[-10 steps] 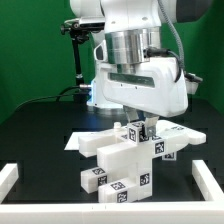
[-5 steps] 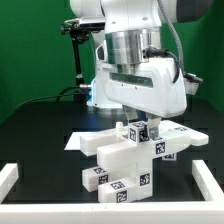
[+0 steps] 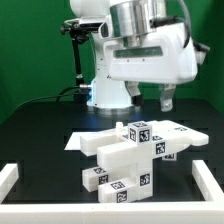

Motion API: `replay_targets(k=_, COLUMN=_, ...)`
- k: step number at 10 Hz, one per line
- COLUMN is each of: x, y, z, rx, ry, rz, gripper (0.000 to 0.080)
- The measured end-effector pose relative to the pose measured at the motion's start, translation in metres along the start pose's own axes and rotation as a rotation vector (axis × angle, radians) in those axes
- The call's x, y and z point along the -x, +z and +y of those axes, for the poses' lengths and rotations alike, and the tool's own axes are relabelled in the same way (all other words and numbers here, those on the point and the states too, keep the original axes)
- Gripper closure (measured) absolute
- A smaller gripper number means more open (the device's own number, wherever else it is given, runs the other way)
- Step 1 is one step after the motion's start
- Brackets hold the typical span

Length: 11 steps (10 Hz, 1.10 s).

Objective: Assemble chair

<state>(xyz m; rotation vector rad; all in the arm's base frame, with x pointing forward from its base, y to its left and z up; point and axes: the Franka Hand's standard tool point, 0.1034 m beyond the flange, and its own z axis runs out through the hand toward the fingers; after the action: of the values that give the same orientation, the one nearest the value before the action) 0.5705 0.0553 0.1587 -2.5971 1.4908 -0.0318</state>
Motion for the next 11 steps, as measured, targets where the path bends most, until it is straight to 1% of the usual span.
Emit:
replay_targets(k=2, x=-0.002, y=0.006, z=0.002, rx=0.009, ry=0.002, rz=-0.002, gripper=0.0151)
replay_targets(k=5, x=0.000, y=0.006, z=0.003, rx=0.007, ry=-0.007, rz=-0.001, gripper=0.0151)
replay_targets(k=6, x=0.013, y=0.001, z=0.009, rx=-0.009, ry=-0.033, rz=0.002, gripper=0.0151)
replay_targets(k=7, x=0.035, y=-0.006, z=0.022, rx=-0.004, ry=-0.065, rz=-0.010, gripper=0.0151)
replay_targets(k=8, x=0.049, y=-0.012, z=0.027, rx=0.012, ry=-0.115, rz=0.008, gripper=0.0151)
replay_targets(k=9, x=0.061, y=-0.018, z=0.026, rx=0.017, ry=-0.175, rz=0.026, gripper=0.0151)
replay_targets(k=10, x=0.059, y=-0.016, z=0.027, rx=0.014, ry=-0.157, rz=0.016, gripper=0.0151)
replay_targets(k=11, x=0.058, y=-0.015, z=0.028, rx=0.017, ry=-0.154, rz=0.016, gripper=0.0151)
